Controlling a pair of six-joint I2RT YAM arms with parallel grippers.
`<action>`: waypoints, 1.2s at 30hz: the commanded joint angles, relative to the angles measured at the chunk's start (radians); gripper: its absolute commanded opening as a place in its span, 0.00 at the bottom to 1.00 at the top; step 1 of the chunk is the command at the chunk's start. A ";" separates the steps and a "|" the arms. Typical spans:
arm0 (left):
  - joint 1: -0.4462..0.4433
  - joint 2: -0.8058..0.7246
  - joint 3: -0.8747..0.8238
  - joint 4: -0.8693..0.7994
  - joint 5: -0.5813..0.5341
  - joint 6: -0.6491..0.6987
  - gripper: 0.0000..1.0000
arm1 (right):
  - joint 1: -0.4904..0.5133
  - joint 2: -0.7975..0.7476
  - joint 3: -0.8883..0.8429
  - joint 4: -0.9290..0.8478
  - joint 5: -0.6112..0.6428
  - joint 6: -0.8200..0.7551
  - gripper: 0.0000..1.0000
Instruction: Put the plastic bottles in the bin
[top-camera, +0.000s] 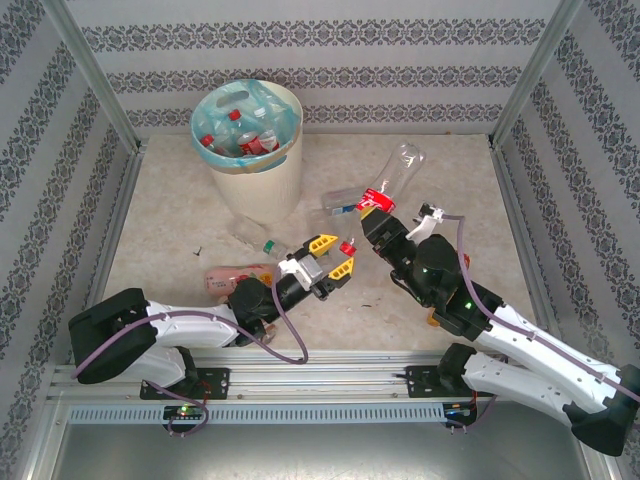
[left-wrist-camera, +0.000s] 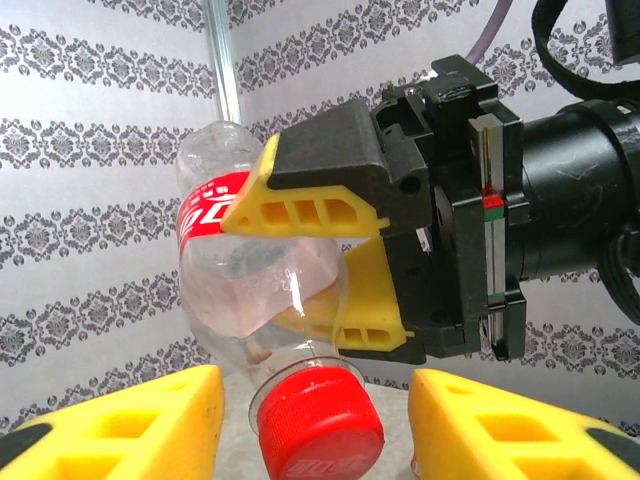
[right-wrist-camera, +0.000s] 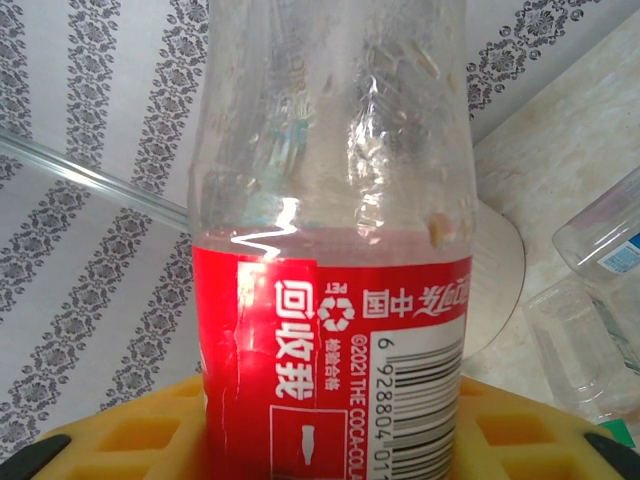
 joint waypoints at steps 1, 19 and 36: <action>-0.011 0.013 0.033 0.078 -0.012 -0.001 0.51 | 0.004 -0.008 0.006 0.051 -0.007 0.019 0.41; -0.015 0.037 0.065 0.078 -0.081 -0.019 0.24 | 0.010 -0.017 -0.002 0.063 -0.016 0.030 0.42; -0.001 -0.358 0.261 -0.563 -0.437 -0.082 0.00 | 0.011 -0.134 0.076 -0.139 0.102 -0.050 0.98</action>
